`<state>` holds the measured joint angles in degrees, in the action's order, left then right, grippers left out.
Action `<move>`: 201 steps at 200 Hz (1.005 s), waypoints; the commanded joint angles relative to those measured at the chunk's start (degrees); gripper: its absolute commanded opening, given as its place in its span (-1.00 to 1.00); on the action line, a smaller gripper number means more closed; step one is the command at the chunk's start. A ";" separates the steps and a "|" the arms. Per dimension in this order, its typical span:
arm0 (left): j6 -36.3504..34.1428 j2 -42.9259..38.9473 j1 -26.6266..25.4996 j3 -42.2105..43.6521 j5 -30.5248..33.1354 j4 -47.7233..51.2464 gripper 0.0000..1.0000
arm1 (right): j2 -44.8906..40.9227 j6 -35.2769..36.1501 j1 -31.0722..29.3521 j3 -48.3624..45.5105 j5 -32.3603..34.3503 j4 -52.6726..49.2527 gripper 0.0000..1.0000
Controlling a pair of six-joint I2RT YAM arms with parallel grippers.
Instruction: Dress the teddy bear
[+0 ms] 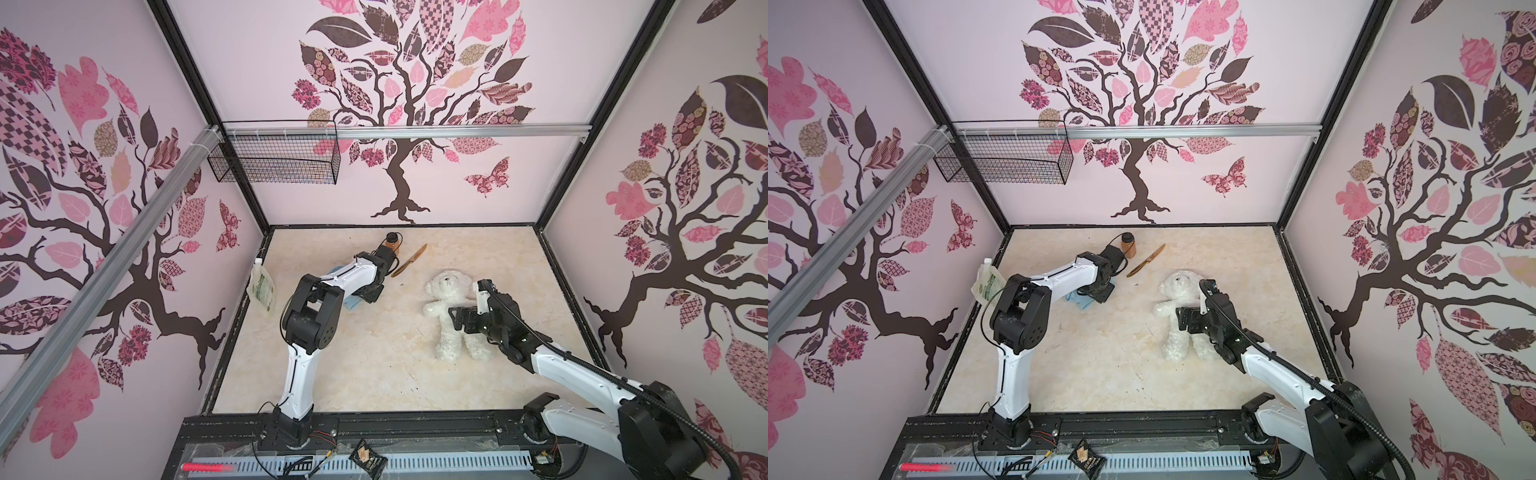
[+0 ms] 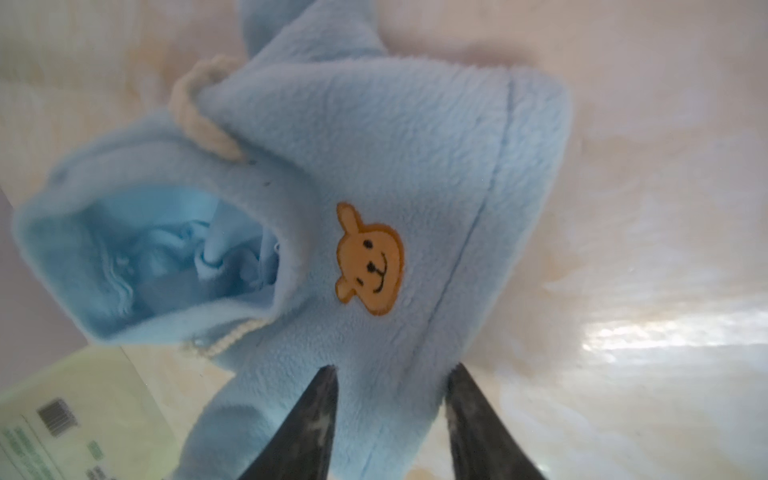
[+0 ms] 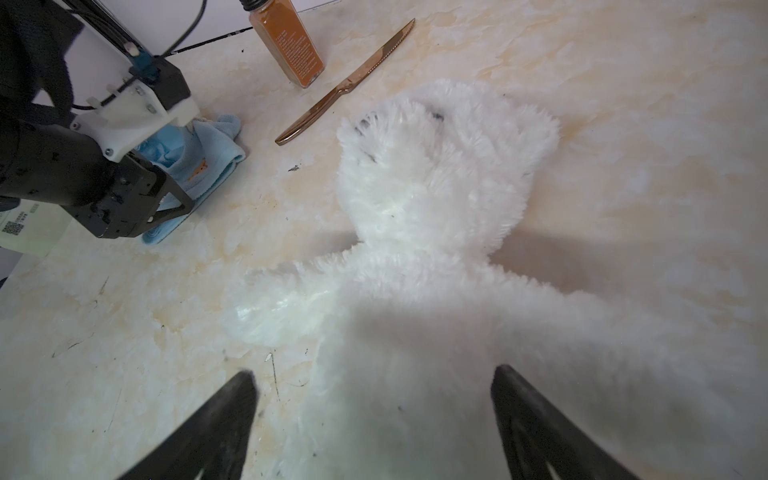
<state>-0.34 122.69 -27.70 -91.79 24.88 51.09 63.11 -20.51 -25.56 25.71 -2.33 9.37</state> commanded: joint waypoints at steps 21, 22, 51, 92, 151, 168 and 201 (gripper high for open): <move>0.00 -0.77 -0.30 -1.45 0.74 -1.04 -0.56 | -1.15 -0.80 -0.18 1.09 -1.23 -0.66 0.83; -0.01 -0.82 -0.32 -1.41 0.72 -1.10 -0.57 | -1.15 -0.82 -0.19 1.09 -1.25 -0.66 0.83; 1.52 -4.99 -0.25 -0.54 -1.79 -0.90 -0.92 | -1.32 -1.42 -0.23 1.51 -2.42 -0.68 0.83; 10.49 -21.77 -0.51 11.30 -14.22 -5.89 -1.00 | -3.65 0.04 -4.86 1.87 -5.60 2.63 0.82; 25.36 -50.22 -0.93 43.09 -31.38 -29.54 -1.00 | 5.74 -0.74 -14.85 4.49 -10.97 16.04 0.81; 26.65 -52.38 -1.04 45.82 -33.71 -30.82 -1.00 | 10.52 0.84 -17.19 6.81 -10.32 16.60 0.77; 26.81 -53.52 -1.16 46.39 -35.03 -29.79 -1.00 | 17.67 2.12 -21.84 9.00 -7.90 18.45 0.66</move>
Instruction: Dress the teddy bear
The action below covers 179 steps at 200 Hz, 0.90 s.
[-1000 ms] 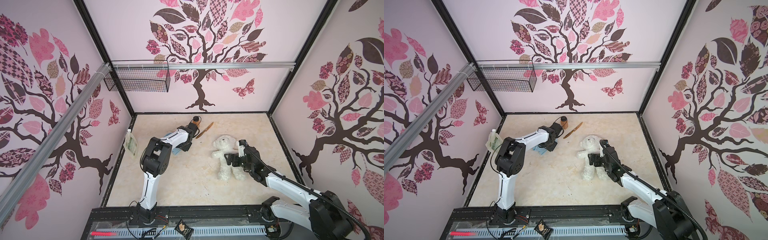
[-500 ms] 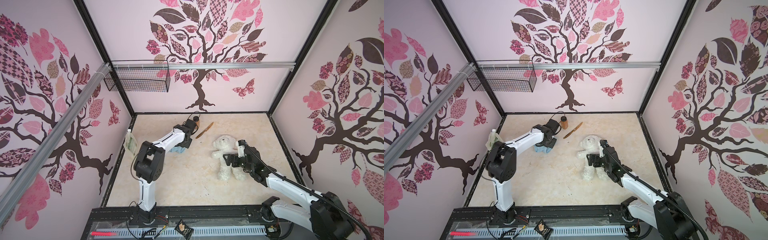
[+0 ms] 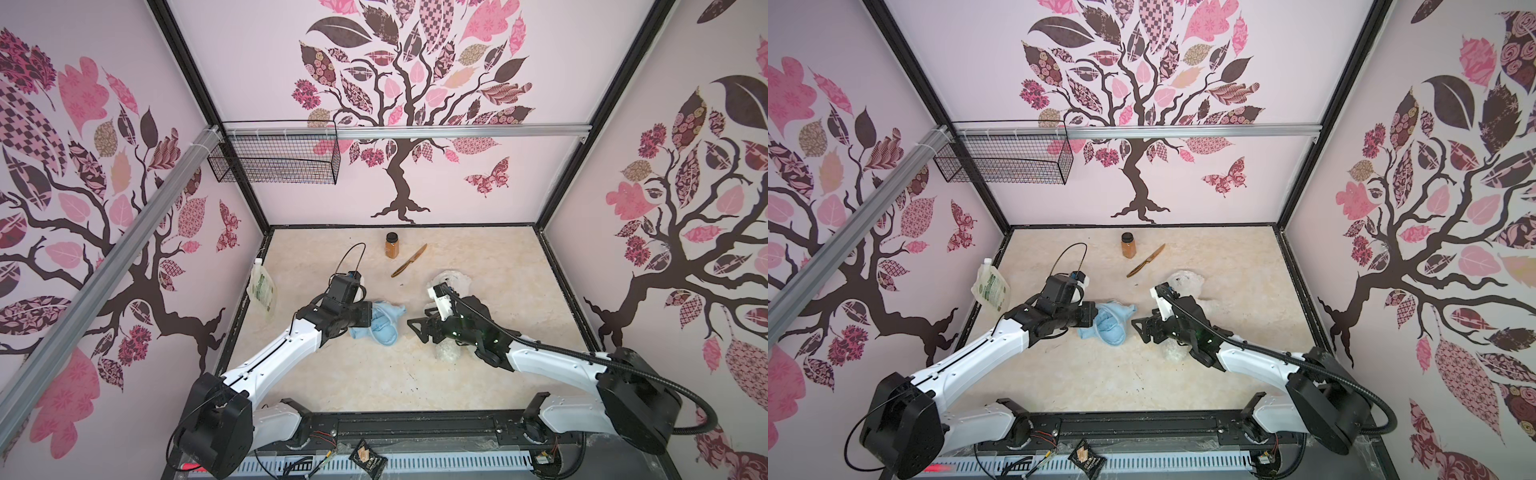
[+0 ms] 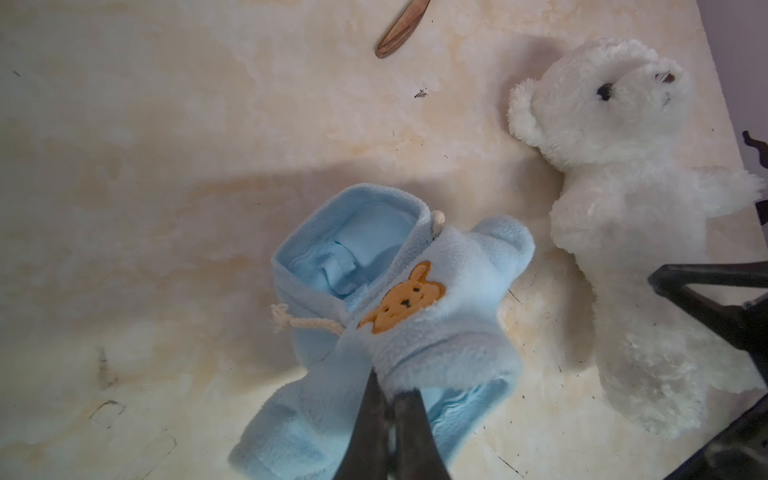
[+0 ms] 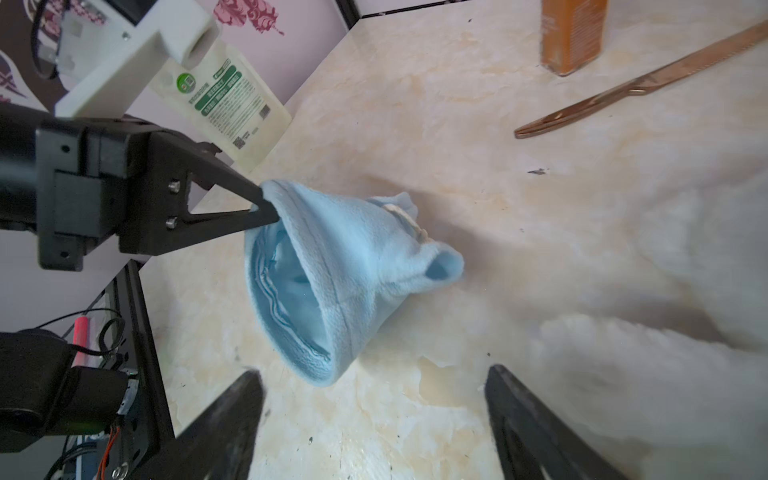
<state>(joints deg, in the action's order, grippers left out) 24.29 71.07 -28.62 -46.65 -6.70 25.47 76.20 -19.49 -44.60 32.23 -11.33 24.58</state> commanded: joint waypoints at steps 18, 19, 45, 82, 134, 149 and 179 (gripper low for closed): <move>2.50 -2.27 -0.25 1.60 -3.80 -4.21 -1.00 | 6.84 1.14 -4.94 2.43 2.41 4.82 0.65; 2.51 -2.35 -0.23 1.67 -3.83 -4.30 -1.00 | 6.93 1.13 -5.09 2.41 2.57 4.88 0.65; 2.78 -2.54 -0.28 1.99 -4.72 -4.23 -1.00 | 9.58 0.80 -8.02 2.70 7.15 5.09 0.59; 2.60 -3.24 -0.24 2.40 -5.16 -4.10 -1.00 | 17.31 0.50 -8.41 6.89 13.76 6.10 0.19; 2.51 -2.95 -0.27 3.05 -4.43 -3.49 -1.00 | 14.36 4.96 -8.35 5.30 10.93 7.89 0.29; 2.41 -2.64 -0.26 3.36 -4.20 -3.80 -1.00 | 10.11 5.67 -8.31 1.91 6.41 9.15 0.45; 2.53 -2.21 -0.28 3.41 -4.94 -4.69 -1.00 | 2.83 8.32 -7.81 -1.21 7.40 8.74 0.66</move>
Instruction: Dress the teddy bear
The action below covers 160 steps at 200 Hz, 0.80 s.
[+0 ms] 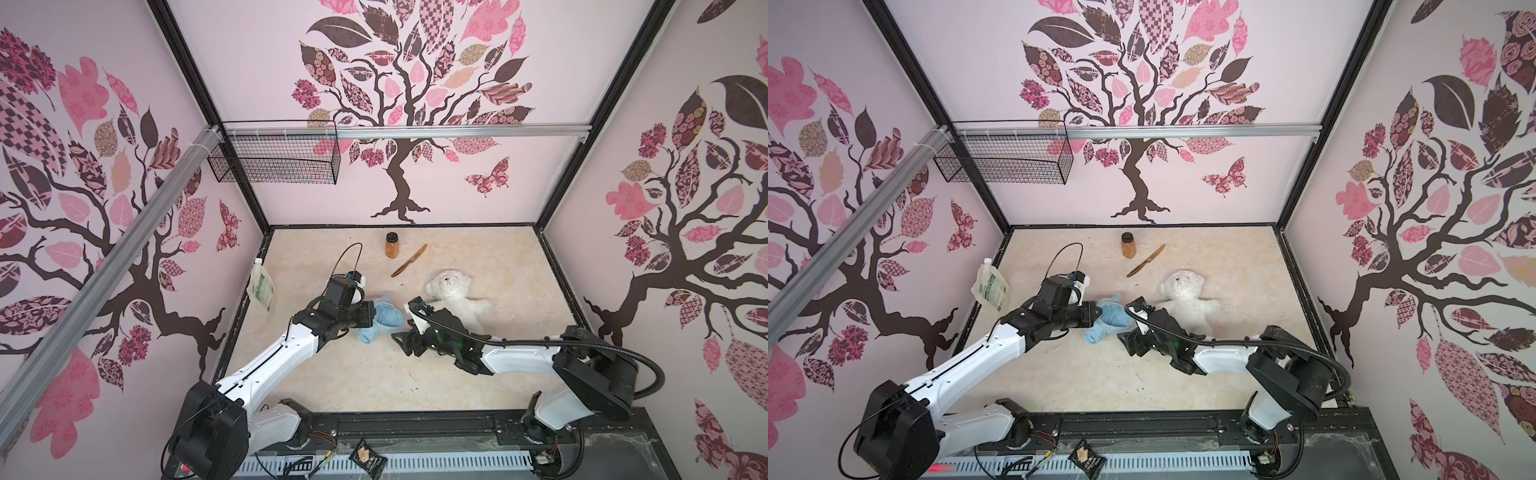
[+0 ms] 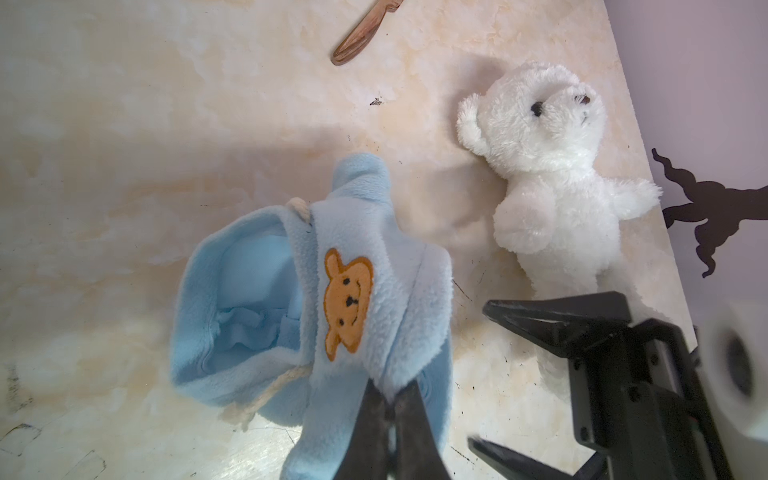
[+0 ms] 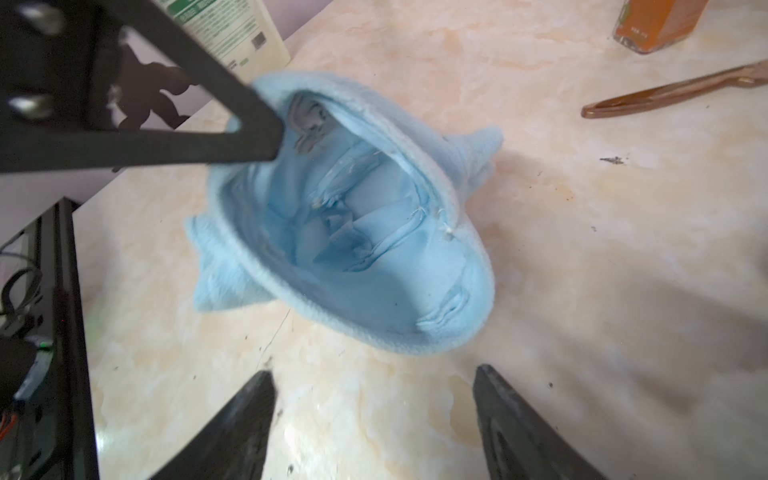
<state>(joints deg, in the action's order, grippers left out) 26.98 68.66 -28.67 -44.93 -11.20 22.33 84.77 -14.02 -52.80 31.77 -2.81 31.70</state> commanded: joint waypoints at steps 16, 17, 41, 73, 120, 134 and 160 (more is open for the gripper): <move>-0.20 0.41 -0.24 1.77 -0.92 -1.97 -1.00 | -3.73 5.40 1.11 1.38 1.28 0.61 0.65; -0.19 0.42 -0.25 1.77 -0.97 -2.00 -1.00 | -3.73 5.40 1.11 1.38 1.28 0.61 0.65; 0.08 0.56 -0.24 1.69 -2.07 -2.25 -1.00 | 3.20 8.76 1.10 7.18 4.30 -2.36 0.56; -0.13 -0.06 -0.23 2.45 -2.07 -2.51 -1.00 | 11.72 10.10 1.11 11.76 8.85 -0.03 0.45; -0.20 -0.52 -0.25 2.92 -2.11 -2.25 -1.00 | 18.39 11.12 1.94 16.51 8.87 2.11 0.14; -0.25 -0.72 -0.28 3.03 -1.66 -2.03 -1.00 | 19.19 11.03 2.04 16.38 8.18 2.51 -0.12; 0.06 -0.90 -0.28 3.13 0.89 -1.20 -1.00 | 18.03 9.53 2.47 14.20 6.54 2.88 -0.51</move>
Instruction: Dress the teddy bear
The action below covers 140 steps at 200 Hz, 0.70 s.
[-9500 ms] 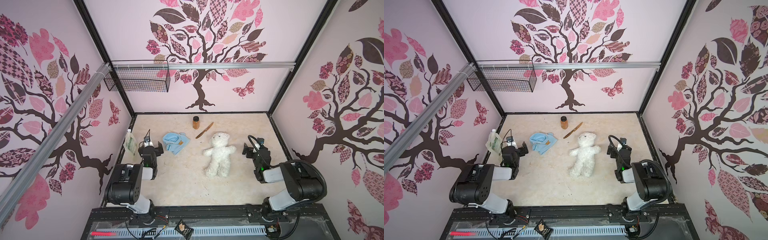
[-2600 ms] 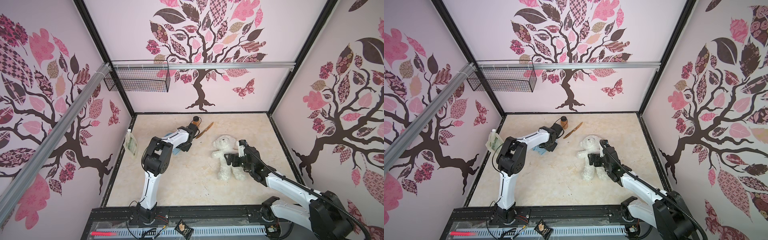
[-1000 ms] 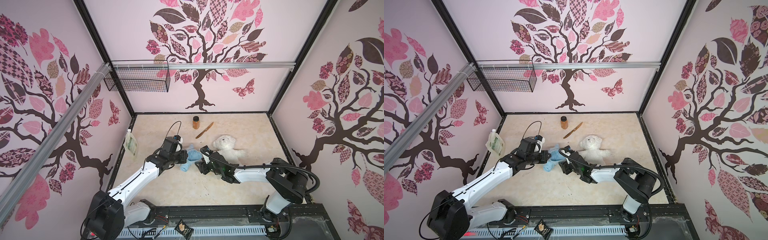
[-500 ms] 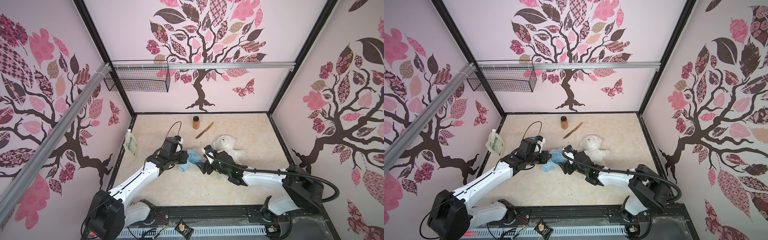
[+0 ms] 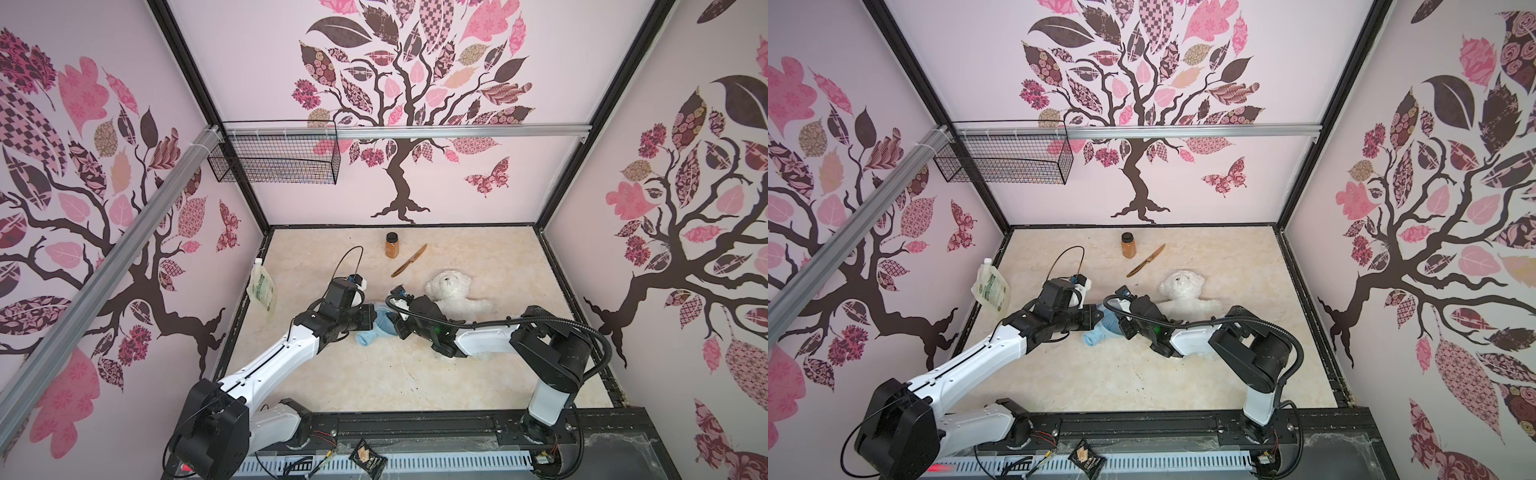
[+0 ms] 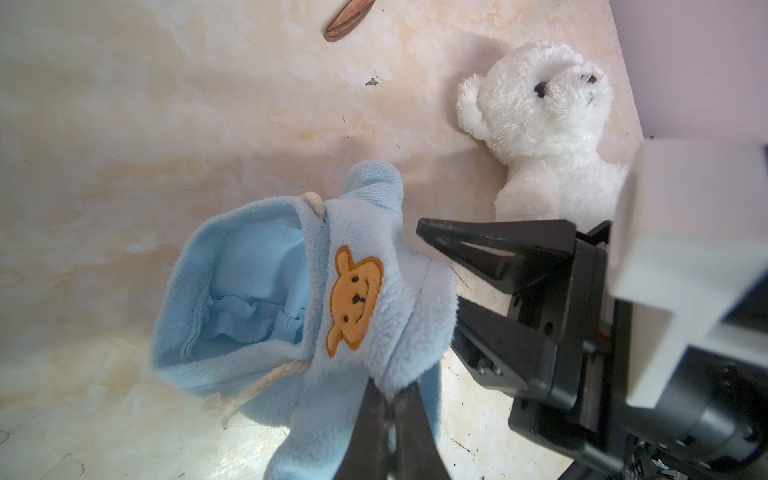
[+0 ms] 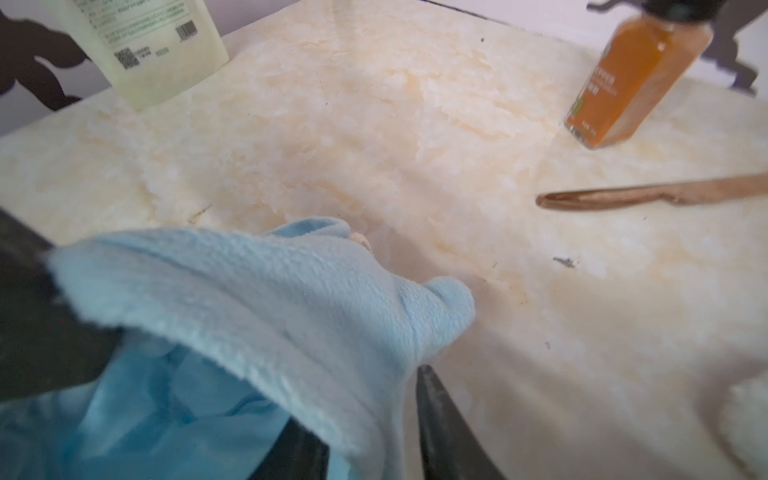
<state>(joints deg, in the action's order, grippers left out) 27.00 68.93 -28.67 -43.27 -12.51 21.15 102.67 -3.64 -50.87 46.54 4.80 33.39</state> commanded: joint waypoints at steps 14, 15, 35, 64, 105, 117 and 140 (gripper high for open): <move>0.39 -1.16 -0.30 1.67 3.46 0.56 -1.00 | -2.12 -2.96 1.18 -1.80 -3.73 0.41 -0.69; 0.40 -1.16 -0.28 1.68 3.55 0.56 -1.00 | -2.34 -3.18 1.24 -1.89 -4.00 0.39 -0.71; 0.44 -1.25 -0.27 1.99 4.78 1.13 -0.89 | -6.39 -6.53 2.21 -4.15 -9.24 0.29 -0.90; -0.05 -1.85 -0.43 1.96 5.11 1.60 -0.66 | -10.15 -11.09 2.60 -4.36 -14.16 -2.61 -1.00; -1.24 -2.39 -1.89 1.38 6.12 2.04 -0.18 | -11.57 -15.31 5.34 -2.55 -20.36 -6.46 -1.00; -2.01 -2.26 -2.82 0.97 7.62 2.53 0.01 | -11.62 -15.78 6.19 -1.99 -22.11 -7.34 -1.00; -3.77 -1.25 -5.46 -0.53 12.67 3.89 0.24 | -11.44 -14.98 6.48 0.04 -23.96 -10.43 -1.00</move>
<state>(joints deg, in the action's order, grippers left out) 25.71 67.29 -31.92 -42.30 -5.19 23.51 92.60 -17.61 -45.01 42.72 -14.66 27.05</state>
